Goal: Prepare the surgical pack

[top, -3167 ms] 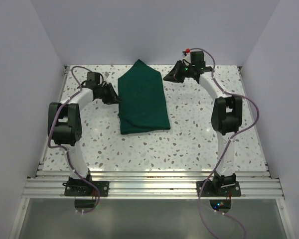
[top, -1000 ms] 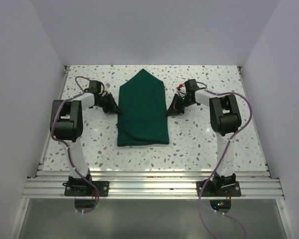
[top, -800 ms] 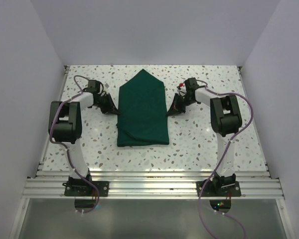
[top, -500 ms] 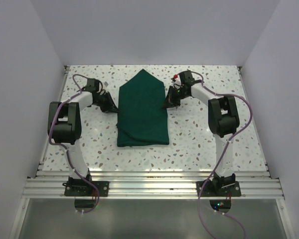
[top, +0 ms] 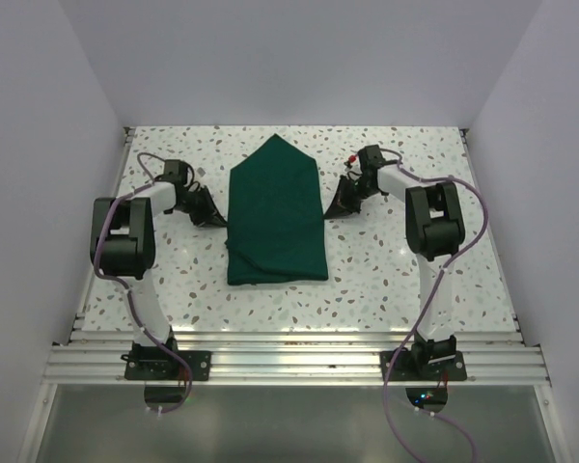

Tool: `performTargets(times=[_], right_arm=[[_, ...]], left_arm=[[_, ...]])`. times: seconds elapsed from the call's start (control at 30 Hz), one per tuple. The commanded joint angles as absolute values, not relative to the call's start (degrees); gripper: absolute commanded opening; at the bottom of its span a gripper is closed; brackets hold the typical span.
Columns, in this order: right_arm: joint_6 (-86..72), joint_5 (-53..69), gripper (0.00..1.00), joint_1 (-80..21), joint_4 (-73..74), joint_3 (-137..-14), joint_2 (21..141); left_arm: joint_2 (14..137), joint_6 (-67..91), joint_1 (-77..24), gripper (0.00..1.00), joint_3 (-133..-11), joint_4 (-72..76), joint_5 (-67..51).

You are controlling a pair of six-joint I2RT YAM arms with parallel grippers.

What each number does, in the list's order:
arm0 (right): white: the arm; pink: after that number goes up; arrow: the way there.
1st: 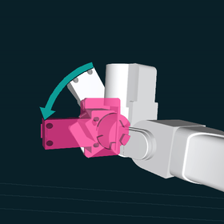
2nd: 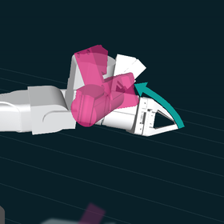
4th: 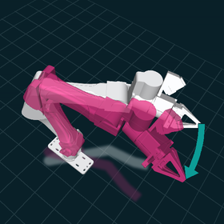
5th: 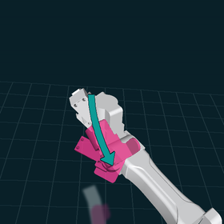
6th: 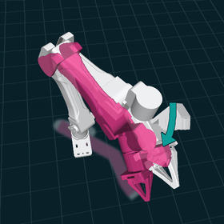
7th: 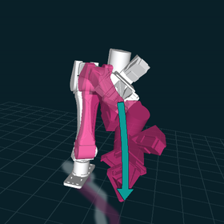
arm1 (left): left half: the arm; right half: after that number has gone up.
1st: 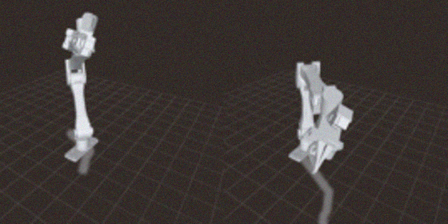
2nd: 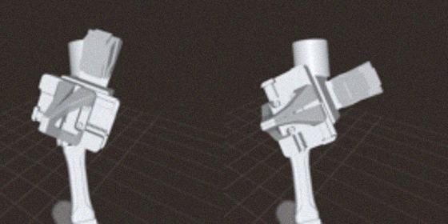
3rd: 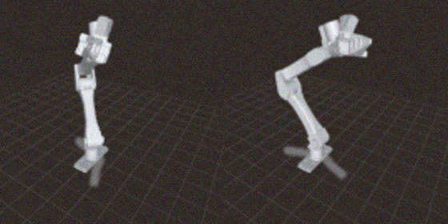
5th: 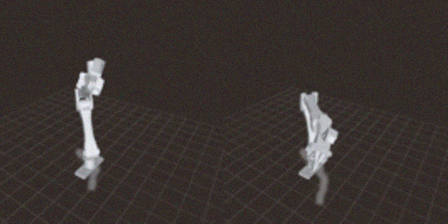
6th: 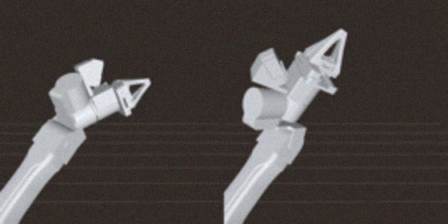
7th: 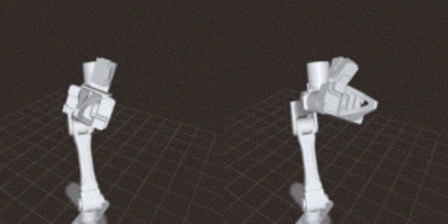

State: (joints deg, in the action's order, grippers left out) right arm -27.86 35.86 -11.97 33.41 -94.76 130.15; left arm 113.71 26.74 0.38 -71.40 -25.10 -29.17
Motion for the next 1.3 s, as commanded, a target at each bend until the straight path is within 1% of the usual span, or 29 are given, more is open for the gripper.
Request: performTargets(times=[0.0, 0.07, 0.13, 0.17, 0.2, 0.23, 0.27, 0.3, 0.33, 0.37, 0.43, 0.47, 0.53, 0.67, 0.8, 0.83, 0.93, 1.03, 1.13, 1.17, 1.23, 1.27], right_arm=[[-25.0, 30.4, 0.0, -11.8, 36.1, -98.2, 130.1], [-25.5, 30.2, 0.0, -11.7, 35.1, -100.3, 128.8], [-26.2, 30.4, 0.01, -11.7, 32.6, -102.6, 128.6], [-26.5, 30.3, 0.14, -11.7, 32.0, -103.6, 128.9], [-27.2, 30.8, 0.18, -11.7, 30.8, -104.8, 129.7], [-27.2, 30.8, 0.23, -11.7, 30.4, -107.7, 130.4], [-27.2, 31.0, 0.32, -11.7, 29.7, -109.1, 132.4], [-27.5, 31.2, 0.38, -11.6, 28.5, -110.3, 133.4], [-27.9, 31.3, 0.43, -11.8, 27.5, -112.5, 134.4], [-28.3, 31.3, 0.5, -11.7, 27.2, -114.0, 136.9], [-28.7, 31.6, 0.55, -11.6, 26.7, -119.0, 139.7], [-29.3, 31.5, 0.6, -11.7, 26.4, -120.7, 141.1], [-30.1, 31.6, 0.64, -11.7, 25.1, -124.4, 144.4], [-31.0, 31.2, 0.65, -11.8, 23.6, -128.6, 148.5], [-31.0, 31.2, 0.63, -11.9, 25.5, -133.1, 152.3], [-30.9, 31.4, 0.63, -12.0, 26.0, -135.9, 154.3], [-31.2, 31.9, 0.61, -12.0, 26.5, -138.1, 156.2], [-31.6, 31.6, 0.59, -12.0, 26.5, -138.2, 157.0], [-32.3, 32.0, 0.54, -12.0, 26.0, -138.2, 157.3], [-32.4, 32.2, 0.54, -12.0, 25.8, -138.3, 157.5], [-33.3, 32.5, 0.5, -12.1, 25.7, -138.5, 157.8], [-33.6, 32.8, 0.49, -12.1, 25.7, -138.8, 158.5]], left_arm=[[112.3, 23.6, 2.0, 0.11, -74.7, -26.4, -23.5], [110.6, 24.5, 2.0, 0.13, -75.6, -24.9, -23.6], [109.2, 25.8, 2.0, 0.25, -77.0, -21.8, -23.9], [109.2, 26.4, 2.0, 0.32, -77.4, -20.6, -24.2], [109.9, 27.1, 2.0, 0.41, -78.6, -18.0, -24.6], [110.6, 27.7, 2.0, 0.45, -79.3, -16.6, -25.8], [111.3, 28.6, 2.0, 0.47, -80.0, -15.0, -26.2], [113.3, 29.2, 2.0, 0.52, -81.2, -11.8, -26.5], [114.3, 29.9, 1.9, 0.53, -81.6, -9.8, -27.7], [115.4, 30.1, 1.9, 0.54, -82.3, -7.9, -27.5], [118.4, 30.3, 1.6, 0.56, -84.4, -6.0, -25.7], [119.7, 30.2, 1.3, 0.57, -84.7, -3.6, -24.7], [121.3, 30.0, 0.6, 0.59, -85.5, -1.3, -22.9], [127.2, 30.2, 0.4, 0.61, -88.6, 1.8, -20.8], [131.1, 31.1, 0.1, 0.61, -91.7, 3.4, -20.1], [131.8, 31.3, -1.0, 0.61, -92.3, 3.4, -19.7], [134.7, 32.0, -1.1, 0.6, -95.4, 2.7, -20.0], [139.0, 32.3, -1.1, 0.57, -100.1, -1.7, -21.3], [141.0, 33.0, -1.2, 0.52, -102.8, -3.0, -24.3], [141.3, 33.0, -1.2, 0.49, -103.7, -3.6, -24.6], [141.9, 33.1, -1.1, 0.46, -104.1, -3.8, -26.5], [142.2, 33.1, -1.2, 0.42, -104.2, -3.8, -27.1]])
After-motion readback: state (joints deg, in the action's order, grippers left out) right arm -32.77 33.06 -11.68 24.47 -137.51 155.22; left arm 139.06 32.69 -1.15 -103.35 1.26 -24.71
